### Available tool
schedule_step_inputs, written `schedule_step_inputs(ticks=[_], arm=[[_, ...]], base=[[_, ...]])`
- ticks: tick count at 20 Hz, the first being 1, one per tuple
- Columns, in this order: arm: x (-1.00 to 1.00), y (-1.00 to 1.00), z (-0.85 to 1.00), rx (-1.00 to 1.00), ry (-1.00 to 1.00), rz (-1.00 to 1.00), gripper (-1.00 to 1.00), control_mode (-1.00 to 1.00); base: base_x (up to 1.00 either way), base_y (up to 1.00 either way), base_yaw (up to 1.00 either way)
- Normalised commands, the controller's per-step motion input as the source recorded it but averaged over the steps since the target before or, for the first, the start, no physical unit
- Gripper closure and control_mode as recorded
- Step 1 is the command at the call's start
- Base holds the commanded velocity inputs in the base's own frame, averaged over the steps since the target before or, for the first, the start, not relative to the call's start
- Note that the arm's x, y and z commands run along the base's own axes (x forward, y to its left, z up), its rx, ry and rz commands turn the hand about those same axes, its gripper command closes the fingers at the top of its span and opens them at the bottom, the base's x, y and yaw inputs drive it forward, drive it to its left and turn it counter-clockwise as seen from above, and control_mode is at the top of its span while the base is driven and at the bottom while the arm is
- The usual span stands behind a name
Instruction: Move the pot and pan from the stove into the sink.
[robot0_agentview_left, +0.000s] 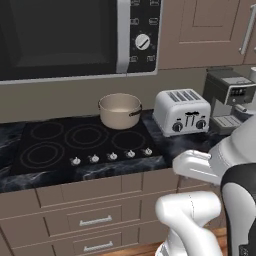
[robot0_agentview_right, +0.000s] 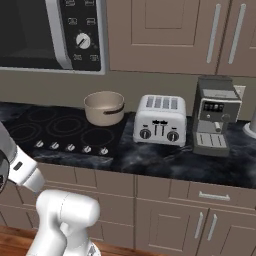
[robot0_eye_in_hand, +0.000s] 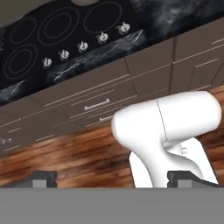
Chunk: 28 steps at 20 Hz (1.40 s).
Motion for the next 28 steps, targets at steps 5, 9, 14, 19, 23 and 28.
schedule_step_inputs(ticks=[5,9,14,19,23,28], arm=[[0.23,0.07,0.40,0.00,-0.03,-0.05,-1.00,-1.00],[0.15,0.11,0.38,-0.01,-0.03,-0.05,-1.00,-1.00],[0.03,0.03,0.20,-0.10,-0.01,-0.02,-1.00,-1.00],[0.00,0.00,0.02,-0.19,-0.01,0.00,-1.00,-1.00],[0.01,0.00,-0.12,-0.21,-0.02,0.02,-1.00,-1.00],[0.18,0.00,-0.02,-0.11,-0.04,0.06,-1.00,-1.00]], base=[[0.00,0.00,0.00],[0.00,0.00,0.00],[0.00,0.00,0.00],[0.00,0.00,0.00],[0.00,0.00,0.00],[0.00,0.00,0.00]])
